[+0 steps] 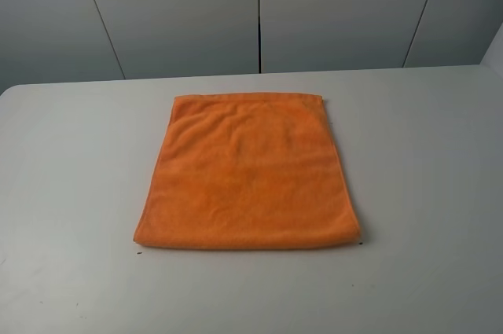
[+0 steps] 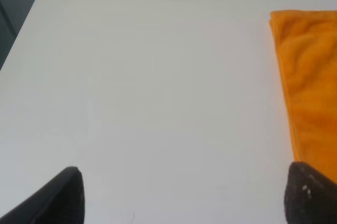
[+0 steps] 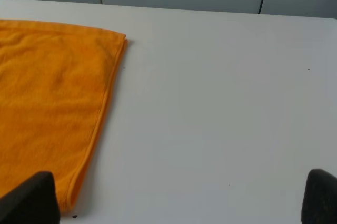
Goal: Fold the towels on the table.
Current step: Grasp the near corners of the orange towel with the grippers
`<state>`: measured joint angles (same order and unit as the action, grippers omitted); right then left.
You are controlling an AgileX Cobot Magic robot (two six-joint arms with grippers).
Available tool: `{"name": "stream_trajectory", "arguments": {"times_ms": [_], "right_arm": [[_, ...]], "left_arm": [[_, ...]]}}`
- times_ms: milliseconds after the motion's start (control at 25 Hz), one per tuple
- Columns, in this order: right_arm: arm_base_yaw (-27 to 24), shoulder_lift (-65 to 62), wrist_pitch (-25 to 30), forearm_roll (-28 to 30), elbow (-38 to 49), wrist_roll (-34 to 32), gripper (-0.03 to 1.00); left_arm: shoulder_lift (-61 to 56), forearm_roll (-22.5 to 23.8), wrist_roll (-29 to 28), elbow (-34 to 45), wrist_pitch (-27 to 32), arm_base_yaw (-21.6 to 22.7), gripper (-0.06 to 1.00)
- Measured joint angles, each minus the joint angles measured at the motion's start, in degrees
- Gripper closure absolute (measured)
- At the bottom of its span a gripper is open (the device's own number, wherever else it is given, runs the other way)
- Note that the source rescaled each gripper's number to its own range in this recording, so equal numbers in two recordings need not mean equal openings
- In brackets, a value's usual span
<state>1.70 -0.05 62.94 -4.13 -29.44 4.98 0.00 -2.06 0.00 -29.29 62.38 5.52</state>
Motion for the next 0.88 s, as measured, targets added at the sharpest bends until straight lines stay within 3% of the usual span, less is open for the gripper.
{"name": "stream_trajectory", "arguments": {"times_ms": [360, 600, 760, 880], "right_arm": [[0.0, 0.0, 0.0, -0.18, 0.0, 0.0, -0.03], [0.0, 0.0, 0.0, -3.82, 0.0, -0.11, -0.03], [0.0, 0.0, -0.55, -4.55, 0.0, -0.44, -0.03], [0.0, 0.56, -2.98, -3.71, -0.62, 0.45, -0.03]], "left_arm": [[0.0, -0.13, 0.0, 0.0, 0.0, 0.0, -0.04], [0.69, 1.15, 0.99, -0.11, -0.41, 0.0, -0.04], [7.37, 2.06, 1.93, -3.11, -6.08, 0.0, -0.04], [16.83, 2.4, 5.66, -6.82, -9.77, 0.0, -0.04]]}}
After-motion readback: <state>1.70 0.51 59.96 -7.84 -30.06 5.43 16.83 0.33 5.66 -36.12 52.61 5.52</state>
